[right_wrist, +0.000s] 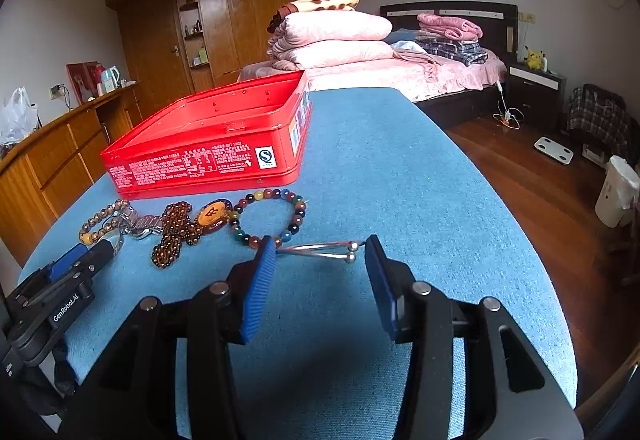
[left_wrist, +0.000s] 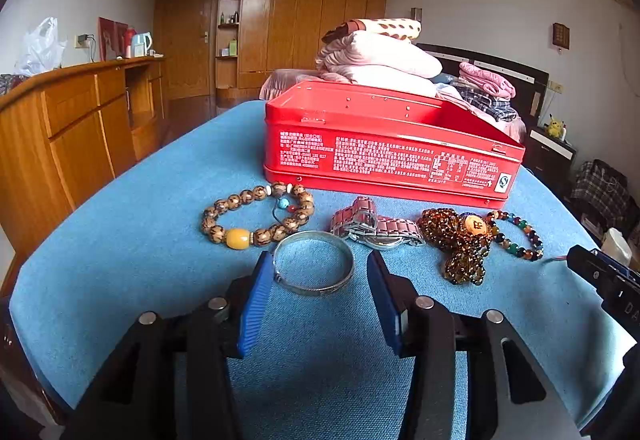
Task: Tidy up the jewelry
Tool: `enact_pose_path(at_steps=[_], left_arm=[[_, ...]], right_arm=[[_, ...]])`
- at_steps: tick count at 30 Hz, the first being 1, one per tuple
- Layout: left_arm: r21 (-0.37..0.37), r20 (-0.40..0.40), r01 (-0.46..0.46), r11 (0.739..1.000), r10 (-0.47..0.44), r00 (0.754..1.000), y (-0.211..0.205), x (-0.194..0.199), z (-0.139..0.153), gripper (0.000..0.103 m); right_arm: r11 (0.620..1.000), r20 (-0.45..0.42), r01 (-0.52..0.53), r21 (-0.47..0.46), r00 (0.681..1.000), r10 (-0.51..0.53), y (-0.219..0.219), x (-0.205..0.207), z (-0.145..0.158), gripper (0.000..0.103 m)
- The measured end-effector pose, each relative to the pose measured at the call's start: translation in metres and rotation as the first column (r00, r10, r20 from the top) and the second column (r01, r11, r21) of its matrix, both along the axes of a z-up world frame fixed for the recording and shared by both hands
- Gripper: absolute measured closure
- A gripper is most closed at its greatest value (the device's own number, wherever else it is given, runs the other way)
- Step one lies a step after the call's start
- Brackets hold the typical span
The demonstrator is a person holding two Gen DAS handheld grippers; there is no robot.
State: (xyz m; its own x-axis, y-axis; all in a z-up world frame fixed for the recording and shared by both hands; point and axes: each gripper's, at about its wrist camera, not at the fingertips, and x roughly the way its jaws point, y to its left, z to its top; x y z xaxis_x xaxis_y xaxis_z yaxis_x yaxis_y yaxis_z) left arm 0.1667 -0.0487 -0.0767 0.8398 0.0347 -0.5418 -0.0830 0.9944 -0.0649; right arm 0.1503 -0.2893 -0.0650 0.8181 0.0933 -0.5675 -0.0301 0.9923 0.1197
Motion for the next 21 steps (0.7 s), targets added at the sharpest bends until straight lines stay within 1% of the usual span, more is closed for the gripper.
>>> enact_pose_path(at_steps=[5, 6, 7, 8, 10, 13, 15, 16, 17, 19, 21], left_arm=[[-0.008, -0.021, -0.003, 1.000, 0.003, 1.000, 0.002, 0.005, 0.000, 0.054], [-0.003, -0.026, -0.004, 1.000, 0.004, 1.000, 0.002, 0.006, -0.001, 0.055], [0.008, -0.034, -0.006, 1.000, 0.006, 0.999, 0.001, 0.007, -0.001, 0.060], [0.013, -0.039, -0.003, 1.000, 0.004, 0.999, 0.000, 0.008, -0.001, 0.060], [0.007, -0.039, -0.003, 1.000, 0.003, 0.999, 0.002, 0.008, -0.001, 0.061], [0.019, -0.033, 0.001, 1.000, -0.001, 0.999, 0.001, 0.007, -0.001, 0.061], [-0.006, -0.021, 0.007, 1.000, -0.007, 1.000, 0.004, 0.004, 0.000, 0.061], [-0.021, -0.008, 0.012, 1.000, -0.012, 1.000, 0.006, 0.001, 0.001, 0.071], [-0.044, 0.013, 0.036, 0.998, -0.035, 0.999, 0.008, -0.002, 0.003, 0.101], [-0.075, 0.033, 0.037, 0.996, -0.035, 0.999, 0.012, -0.007, 0.007, 0.103], [-0.055, 0.036, 0.035, 0.998, -0.033, 0.999, 0.013, -0.007, 0.008, 0.103]], right_arm=[[1.000, 0.003, -0.003, 0.000, 1.000, 0.003, -0.001, 0.001, 0.000, 0.058], [1.000, 0.002, -0.003, 0.000, 1.000, 0.003, -0.001, 0.000, 0.000, 0.058], [1.000, 0.003, -0.003, 0.001, 1.000, 0.003, -0.001, 0.000, 0.000, 0.058], [1.000, 0.003, -0.004, 0.001, 1.000, 0.004, 0.000, 0.000, 0.000, 0.058], [1.000, 0.004, -0.004, 0.000, 1.000, 0.004, 0.000, 0.000, 0.000, 0.058], [1.000, 0.004, -0.005, 0.001, 1.000, 0.005, 0.000, 0.000, 0.000, 0.058], [1.000, 0.008, -0.007, 0.002, 1.000, 0.007, 0.001, -0.001, 0.000, 0.058], [1.000, 0.012, -0.009, 0.004, 1.000, 0.009, 0.001, -0.002, 0.001, 0.058], [1.000, 0.018, -0.012, 0.007, 1.000, 0.012, 0.001, -0.002, 0.002, 0.058], [1.000, 0.032, -0.018, 0.007, 0.999, 0.018, 0.002, -0.005, 0.004, 0.059], [1.000, 0.035, -0.023, 0.003, 0.999, 0.023, 0.005, -0.005, 0.005, 0.059]])
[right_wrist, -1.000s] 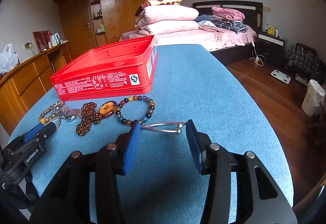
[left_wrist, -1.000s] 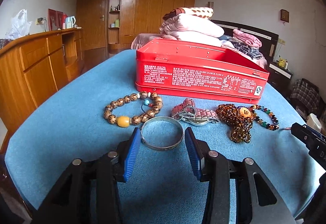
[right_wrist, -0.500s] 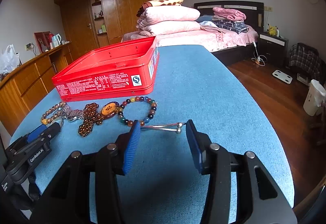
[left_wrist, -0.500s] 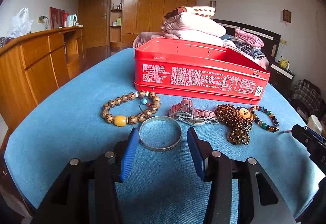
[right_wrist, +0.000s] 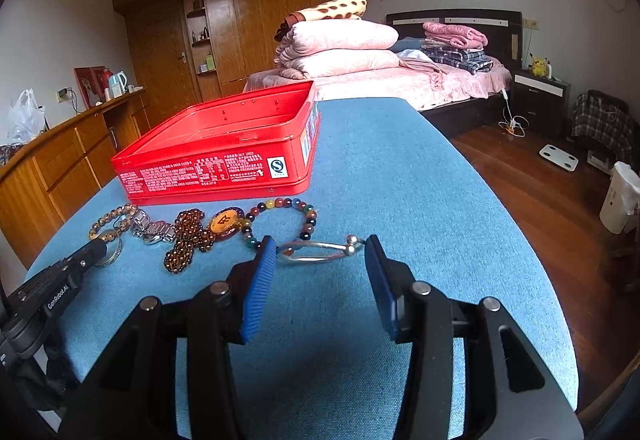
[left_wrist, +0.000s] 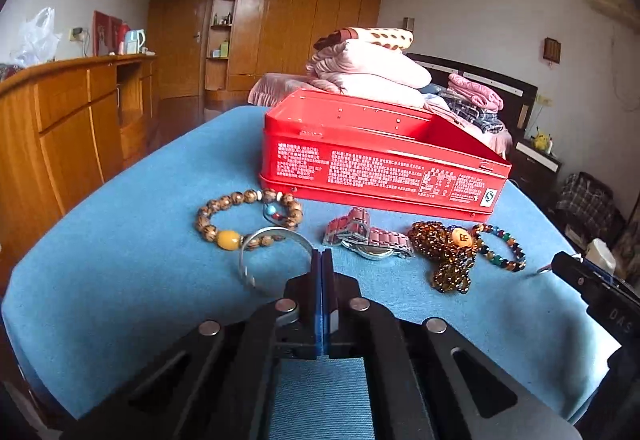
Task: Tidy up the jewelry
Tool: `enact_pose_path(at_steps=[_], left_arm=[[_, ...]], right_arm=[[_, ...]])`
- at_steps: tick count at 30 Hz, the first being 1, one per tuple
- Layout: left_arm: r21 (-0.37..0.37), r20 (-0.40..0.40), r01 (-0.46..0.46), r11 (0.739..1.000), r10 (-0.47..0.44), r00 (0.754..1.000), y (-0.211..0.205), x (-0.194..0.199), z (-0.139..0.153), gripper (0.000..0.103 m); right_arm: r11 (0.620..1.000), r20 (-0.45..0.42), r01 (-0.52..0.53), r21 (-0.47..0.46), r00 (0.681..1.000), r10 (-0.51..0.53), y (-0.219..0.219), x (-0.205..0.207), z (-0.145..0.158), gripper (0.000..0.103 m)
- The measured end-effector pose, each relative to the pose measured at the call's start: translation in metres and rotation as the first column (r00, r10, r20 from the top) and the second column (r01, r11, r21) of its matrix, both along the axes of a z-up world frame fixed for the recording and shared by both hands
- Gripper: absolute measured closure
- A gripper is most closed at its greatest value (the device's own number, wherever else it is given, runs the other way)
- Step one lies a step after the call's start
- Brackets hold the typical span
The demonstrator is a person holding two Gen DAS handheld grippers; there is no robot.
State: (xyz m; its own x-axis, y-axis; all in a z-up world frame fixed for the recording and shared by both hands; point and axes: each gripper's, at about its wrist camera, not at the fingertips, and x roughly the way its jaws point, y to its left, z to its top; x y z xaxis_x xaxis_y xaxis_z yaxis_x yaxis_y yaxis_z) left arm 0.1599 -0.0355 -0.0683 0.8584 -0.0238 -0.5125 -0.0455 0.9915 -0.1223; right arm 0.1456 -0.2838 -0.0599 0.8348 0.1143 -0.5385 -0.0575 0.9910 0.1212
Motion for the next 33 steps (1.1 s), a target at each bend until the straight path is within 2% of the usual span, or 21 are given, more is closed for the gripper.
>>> enact_pose_path(at_steps=[4, 9, 13, 16, 18, 20, 22, 28, 33], left_arm=[[-0.039, -0.026, 0.004, 0.999, -0.005, 1.000, 0.007, 0.002, -0.004, 0.103], [-0.070, -0.012, -0.003, 0.998, 0.003, 1.000, 0.017, -0.003, -0.005, 0.103], [-0.073, -0.004, -0.014, 0.997, 0.014, 1.000, 0.020, -0.004, -0.003, 0.103], [-0.057, -0.033, -0.013, 0.998, 0.011, 0.999, 0.017, 0.000, -0.005, 0.103], [-0.046, -0.042, -0.020, 0.999, 0.018, 0.999, 0.015, 0.001, -0.007, 0.096], [-0.024, -0.031, -0.024, 0.999, 0.024, 0.999, 0.011, 0.000, -0.006, 0.069], [0.003, -0.026, -0.030, 1.000, 0.030, 0.999, 0.007, -0.001, -0.005, 0.057], [0.045, -0.027, -0.046, 0.998, 0.047, 0.999, 0.001, 0.000, -0.007, 0.055], [0.046, 0.031, -0.069, 0.997, 0.067, 0.997, 0.004, -0.010, 0.001, 0.055]], right_arm=[[1.000, -0.008, -0.007, -0.005, 1.000, 0.007, 0.003, 0.002, -0.001, 0.059], [1.000, -0.009, -0.006, -0.004, 1.000, 0.006, 0.006, 0.002, -0.002, 0.059], [1.000, -0.008, -0.009, -0.007, 1.000, 0.009, 0.006, 0.002, -0.002, 0.059], [1.000, -0.010, -0.008, -0.006, 1.000, 0.008, 0.006, 0.002, -0.002, 0.059], [1.000, -0.009, -0.008, -0.007, 1.000, 0.008, 0.006, 0.002, -0.002, 0.059], [1.000, -0.009, -0.010, -0.006, 1.000, 0.009, 0.006, 0.002, -0.002, 0.059], [1.000, -0.009, -0.012, -0.008, 1.000, 0.012, 0.007, 0.001, -0.002, 0.059], [1.000, -0.008, -0.011, -0.005, 1.000, 0.011, 0.008, 0.001, -0.001, 0.059], [1.000, -0.008, -0.011, -0.004, 1.000, 0.011, 0.006, 0.000, -0.002, 0.059]])
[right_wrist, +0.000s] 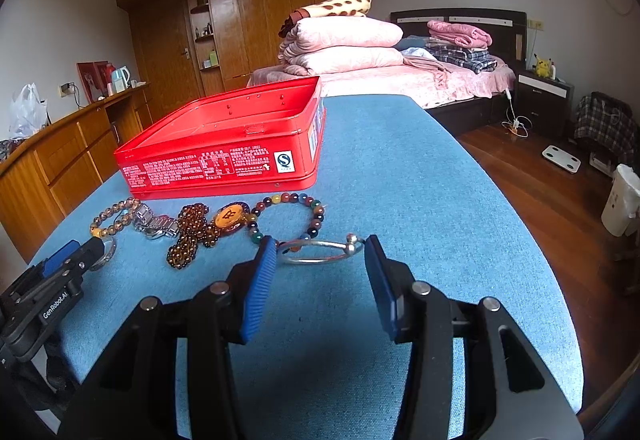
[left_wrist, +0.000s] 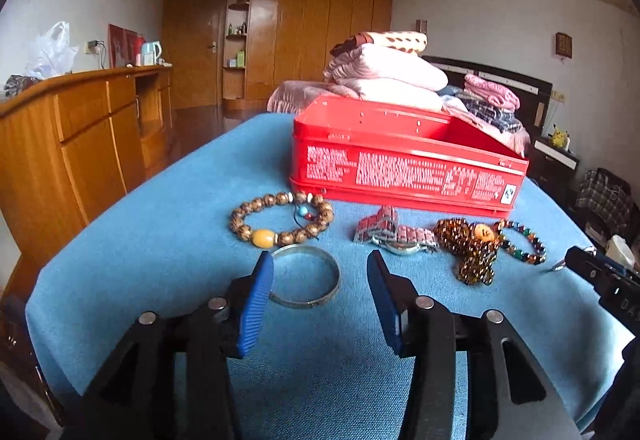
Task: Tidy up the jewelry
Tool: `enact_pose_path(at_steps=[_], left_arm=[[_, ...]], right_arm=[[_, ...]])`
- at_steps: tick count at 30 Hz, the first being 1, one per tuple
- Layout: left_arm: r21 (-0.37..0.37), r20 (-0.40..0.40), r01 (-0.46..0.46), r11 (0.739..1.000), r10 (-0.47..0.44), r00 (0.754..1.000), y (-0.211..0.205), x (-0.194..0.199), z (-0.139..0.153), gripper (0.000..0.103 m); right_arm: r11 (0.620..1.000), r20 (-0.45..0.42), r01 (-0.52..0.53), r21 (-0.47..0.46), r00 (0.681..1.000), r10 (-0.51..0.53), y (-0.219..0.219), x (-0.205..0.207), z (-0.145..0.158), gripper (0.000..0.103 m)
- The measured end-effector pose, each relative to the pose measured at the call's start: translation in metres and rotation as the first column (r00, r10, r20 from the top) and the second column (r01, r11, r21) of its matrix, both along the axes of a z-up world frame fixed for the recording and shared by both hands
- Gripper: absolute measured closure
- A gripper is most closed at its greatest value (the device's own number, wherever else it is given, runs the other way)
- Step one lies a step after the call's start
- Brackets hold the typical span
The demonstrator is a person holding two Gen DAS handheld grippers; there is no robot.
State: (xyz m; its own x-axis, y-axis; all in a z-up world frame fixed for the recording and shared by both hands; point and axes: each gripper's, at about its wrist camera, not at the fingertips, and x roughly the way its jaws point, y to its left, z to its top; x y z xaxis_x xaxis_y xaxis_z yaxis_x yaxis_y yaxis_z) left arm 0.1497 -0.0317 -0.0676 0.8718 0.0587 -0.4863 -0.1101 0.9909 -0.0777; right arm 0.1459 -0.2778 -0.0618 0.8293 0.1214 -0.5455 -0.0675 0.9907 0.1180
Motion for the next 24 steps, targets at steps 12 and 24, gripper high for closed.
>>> enact_pose_path(at_steps=[12, 24], left_arm=[[0.008, -0.042, -0.022, 1.000, 0.022, 0.999, 0.007, 0.010, -0.016, 0.057], [-0.026, 0.016, -0.002, 1.000, 0.003, 1.000, 0.010, 0.001, -0.005, 0.058]], right_arm=[[1.000, 0.000, 0.000, -0.001, 1.000, 0.000, -0.001, 0.001, 0.000, 0.059], [0.999, 0.024, -0.017, 0.033, 1.000, 0.016, -0.004, -0.001, 0.007, 0.074]])
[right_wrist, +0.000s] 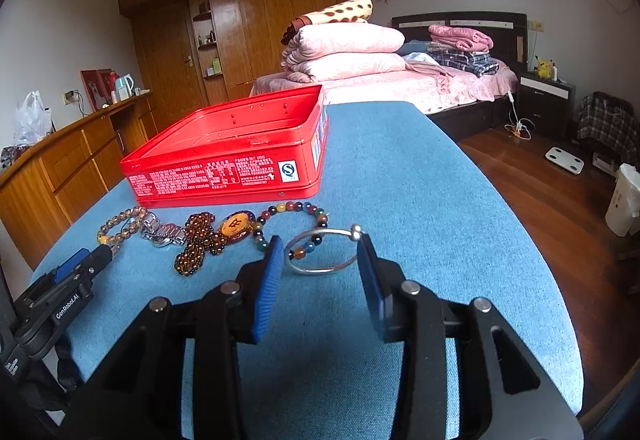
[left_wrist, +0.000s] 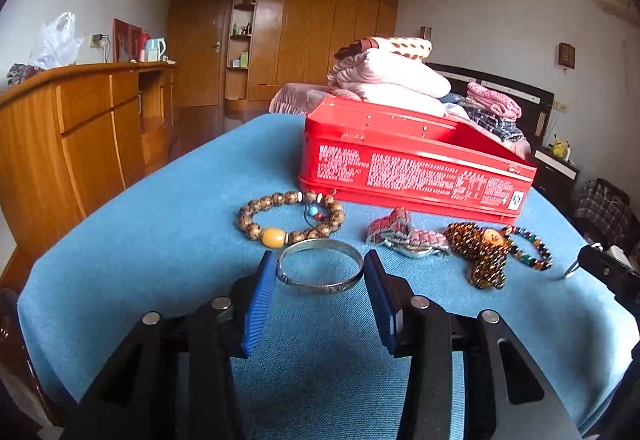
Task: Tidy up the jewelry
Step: 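Close the right gripper on the silver ball-end bangle and lift it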
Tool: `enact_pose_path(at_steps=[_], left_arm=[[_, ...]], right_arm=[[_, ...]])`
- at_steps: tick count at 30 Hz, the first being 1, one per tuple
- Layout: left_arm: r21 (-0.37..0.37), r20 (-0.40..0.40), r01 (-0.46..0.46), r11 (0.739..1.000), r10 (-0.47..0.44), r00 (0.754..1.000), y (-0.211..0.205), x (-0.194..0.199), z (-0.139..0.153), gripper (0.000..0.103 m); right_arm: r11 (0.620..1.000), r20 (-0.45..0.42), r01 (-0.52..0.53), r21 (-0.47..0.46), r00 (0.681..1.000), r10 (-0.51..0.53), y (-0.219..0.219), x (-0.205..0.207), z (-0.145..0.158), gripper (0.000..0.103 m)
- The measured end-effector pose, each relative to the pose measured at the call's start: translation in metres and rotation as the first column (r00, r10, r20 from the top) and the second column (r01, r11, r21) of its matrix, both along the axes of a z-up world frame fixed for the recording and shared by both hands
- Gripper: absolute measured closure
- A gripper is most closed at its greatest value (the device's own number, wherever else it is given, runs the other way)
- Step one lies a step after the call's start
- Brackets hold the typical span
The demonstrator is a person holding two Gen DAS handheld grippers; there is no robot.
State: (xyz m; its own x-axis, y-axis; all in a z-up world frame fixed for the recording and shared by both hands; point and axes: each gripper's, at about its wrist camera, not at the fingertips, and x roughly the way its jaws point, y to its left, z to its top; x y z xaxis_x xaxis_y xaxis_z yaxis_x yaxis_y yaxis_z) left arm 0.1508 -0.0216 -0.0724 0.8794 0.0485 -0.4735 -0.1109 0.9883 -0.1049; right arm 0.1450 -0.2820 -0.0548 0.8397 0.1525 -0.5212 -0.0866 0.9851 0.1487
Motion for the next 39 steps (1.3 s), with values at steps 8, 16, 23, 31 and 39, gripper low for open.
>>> enact_pose_path(at_steps=[8, 16, 23, 31, 39], left_arm=[[0.019, 0.018, 0.018, 1.000, -0.019, 1.000, -0.005, -0.001, 0.006, 0.059], [0.027, -0.007, 0.033, 0.999, -0.033, 0.999, -0.006, 0.000, 0.000, 0.059], [0.013, -0.039, 0.030, 0.999, -0.030, 0.999, -0.003, 0.005, -0.006, 0.058], [0.009, -0.054, 0.030, 1.000, -0.030, 0.998, -0.003, 0.008, -0.010, 0.059], [-0.033, 0.007, 0.054, 0.998, -0.054, 0.999, 0.003, -0.002, -0.003, 0.061]], right_arm=[[1.000, -0.024, 0.013, 0.012, 1.000, -0.013, -0.002, 0.002, -0.001, 0.050], [1.000, -0.078, 0.016, -0.022, 0.997, -0.018, 0.001, 0.010, -0.013, 0.045], [0.995, -0.117, 0.046, -0.093, 0.991, -0.057, 0.002, 0.019, -0.023, 0.047], [0.996, -0.100, 0.064, -0.065, 0.992, -0.071, -0.003, 0.015, -0.022, 0.061], [0.998, -0.023, 0.038, -0.042, 0.999, -0.039, -0.005, 0.004, -0.007, 0.061]])
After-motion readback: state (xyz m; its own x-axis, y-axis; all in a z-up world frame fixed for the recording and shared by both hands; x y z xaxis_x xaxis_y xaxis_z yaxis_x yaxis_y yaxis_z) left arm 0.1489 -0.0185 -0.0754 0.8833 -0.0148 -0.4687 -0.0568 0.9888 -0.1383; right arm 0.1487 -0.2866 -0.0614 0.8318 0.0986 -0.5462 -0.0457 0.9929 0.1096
